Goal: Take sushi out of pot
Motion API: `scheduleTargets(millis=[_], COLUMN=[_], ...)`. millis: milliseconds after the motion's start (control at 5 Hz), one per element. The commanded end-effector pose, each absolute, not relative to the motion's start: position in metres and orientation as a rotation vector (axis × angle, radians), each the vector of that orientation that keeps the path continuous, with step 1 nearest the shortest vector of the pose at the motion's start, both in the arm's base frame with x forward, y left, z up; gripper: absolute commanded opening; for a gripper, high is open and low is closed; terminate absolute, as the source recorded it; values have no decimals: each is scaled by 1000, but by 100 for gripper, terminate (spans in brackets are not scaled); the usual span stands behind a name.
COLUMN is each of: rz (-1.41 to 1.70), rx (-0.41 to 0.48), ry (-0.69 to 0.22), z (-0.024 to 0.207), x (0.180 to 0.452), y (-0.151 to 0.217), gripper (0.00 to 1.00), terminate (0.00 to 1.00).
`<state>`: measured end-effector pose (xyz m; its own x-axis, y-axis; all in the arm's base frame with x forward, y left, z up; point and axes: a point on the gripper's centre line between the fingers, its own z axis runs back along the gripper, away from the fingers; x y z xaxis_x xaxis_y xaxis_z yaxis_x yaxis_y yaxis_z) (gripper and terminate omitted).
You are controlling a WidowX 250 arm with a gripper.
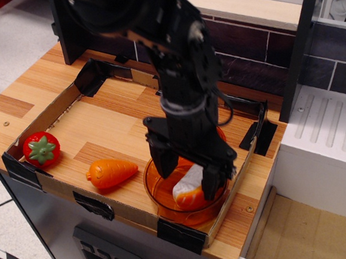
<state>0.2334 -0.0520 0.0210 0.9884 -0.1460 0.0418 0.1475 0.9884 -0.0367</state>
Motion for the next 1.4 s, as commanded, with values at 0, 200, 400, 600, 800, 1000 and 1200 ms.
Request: scheduleTargets(millis=[0, 200, 400, 600, 800, 1000, 1200], rz=[-147, -145, -139, -125, -77, 17, 101], rx=[-19, -26, -33, -57, -142, -138, -90], ry=[-46, -31, -47, -86, -130, -187, -190], z=[17, 16, 23, 47, 93, 118, 113], x=[237, 237, 238, 238, 240, 257, 277], y=[-50, -51, -49, -45, -37, -24, -2], gripper=[100, 0, 0, 0, 0, 0, 0], terminate=[0, 0, 0, 0, 0, 0, 0])
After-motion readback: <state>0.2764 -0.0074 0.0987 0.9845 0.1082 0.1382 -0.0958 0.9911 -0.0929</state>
